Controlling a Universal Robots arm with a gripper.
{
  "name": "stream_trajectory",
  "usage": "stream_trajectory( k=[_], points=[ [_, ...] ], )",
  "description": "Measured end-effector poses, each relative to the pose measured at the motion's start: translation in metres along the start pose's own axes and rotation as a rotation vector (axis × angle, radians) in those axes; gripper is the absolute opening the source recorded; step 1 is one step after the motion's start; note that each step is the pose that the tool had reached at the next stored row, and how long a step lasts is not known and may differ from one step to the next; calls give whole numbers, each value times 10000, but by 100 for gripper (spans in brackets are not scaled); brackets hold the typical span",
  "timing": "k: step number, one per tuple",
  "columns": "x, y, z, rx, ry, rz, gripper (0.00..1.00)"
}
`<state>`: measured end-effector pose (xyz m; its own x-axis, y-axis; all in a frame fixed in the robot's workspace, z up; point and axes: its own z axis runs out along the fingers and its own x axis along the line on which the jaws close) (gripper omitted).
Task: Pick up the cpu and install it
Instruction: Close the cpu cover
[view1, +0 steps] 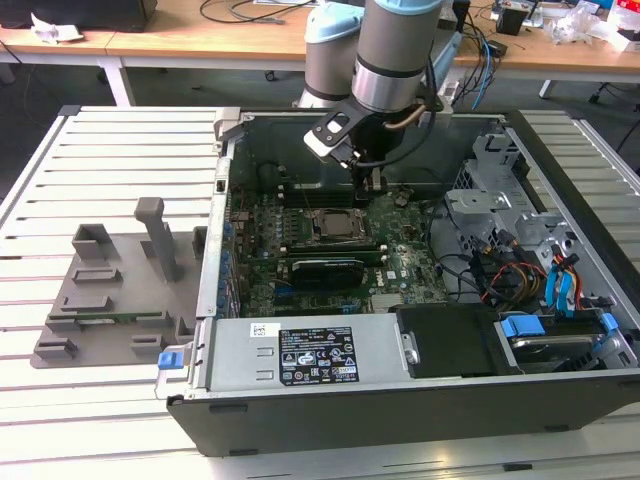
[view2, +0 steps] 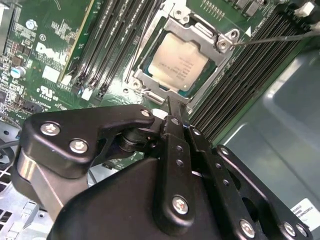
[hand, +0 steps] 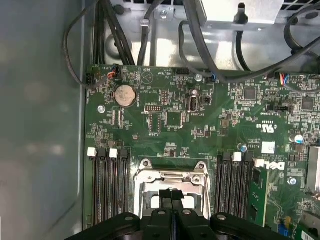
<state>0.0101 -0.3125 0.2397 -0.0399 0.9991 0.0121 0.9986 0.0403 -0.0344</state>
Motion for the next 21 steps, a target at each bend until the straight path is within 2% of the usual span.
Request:
stream_trajectory(
  k=[7, 10, 21],
  points=[
    [4, -93, 5, 1, 0, 0, 11],
    [7, -172, 8, 1, 0, 1, 11],
    [15, -382, 21, 0, 0, 0, 11]
  ],
)
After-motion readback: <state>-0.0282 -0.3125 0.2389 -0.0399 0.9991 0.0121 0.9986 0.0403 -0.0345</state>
